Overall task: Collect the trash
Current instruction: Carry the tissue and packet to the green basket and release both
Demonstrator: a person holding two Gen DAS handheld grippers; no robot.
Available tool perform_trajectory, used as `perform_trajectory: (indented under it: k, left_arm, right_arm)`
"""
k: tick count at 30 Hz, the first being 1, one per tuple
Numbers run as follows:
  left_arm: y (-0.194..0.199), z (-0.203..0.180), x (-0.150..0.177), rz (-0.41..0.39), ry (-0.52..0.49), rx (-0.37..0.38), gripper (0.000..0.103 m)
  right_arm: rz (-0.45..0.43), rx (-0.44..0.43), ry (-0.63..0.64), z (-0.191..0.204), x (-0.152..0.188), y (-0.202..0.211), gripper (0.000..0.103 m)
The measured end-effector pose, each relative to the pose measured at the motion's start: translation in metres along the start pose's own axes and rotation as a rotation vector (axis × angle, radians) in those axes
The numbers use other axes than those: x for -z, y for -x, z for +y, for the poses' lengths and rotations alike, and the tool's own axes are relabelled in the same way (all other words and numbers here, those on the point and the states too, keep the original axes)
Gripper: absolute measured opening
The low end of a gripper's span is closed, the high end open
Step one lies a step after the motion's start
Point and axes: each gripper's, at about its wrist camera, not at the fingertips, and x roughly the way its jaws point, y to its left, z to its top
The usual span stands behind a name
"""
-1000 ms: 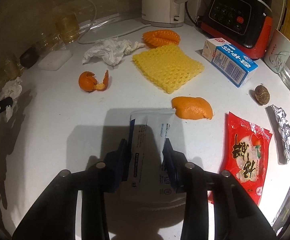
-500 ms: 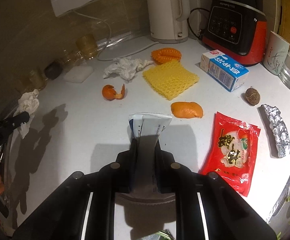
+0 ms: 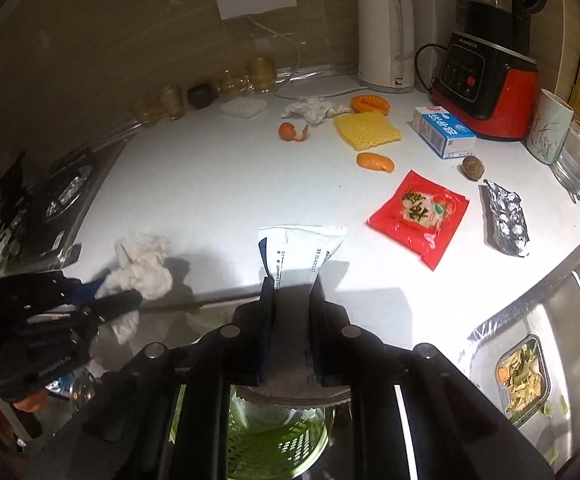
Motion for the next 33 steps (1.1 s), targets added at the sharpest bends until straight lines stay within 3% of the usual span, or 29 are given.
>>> perform_trajectory:
  k: [6,12,22,33]
  left_arm:
    - [-0.032,-0.041,0.063,0.088,0.009,0.012,0.017]
    - [-0.057,-0.059,0.091,0.143,0.009,-0.004,0.018]
    - [-0.072,-0.066,0.096,0.172,0.016,-0.033,0.059]
    - [-0.05,-0.059,0.088,0.143,0.011,-0.069,0.077]
  right_arm:
    - [0.036,-0.03,0.028,-0.012,0.036,0.022,0.017]
    - [0.058,-0.055,0.043,-0.018,0.056,0.028,0.018]
    - [0.087,-0.091,0.055,-0.016,0.069,0.026,0.021]
    - [0.105,-0.137,0.067,-0.01,0.071,0.019,0.021]
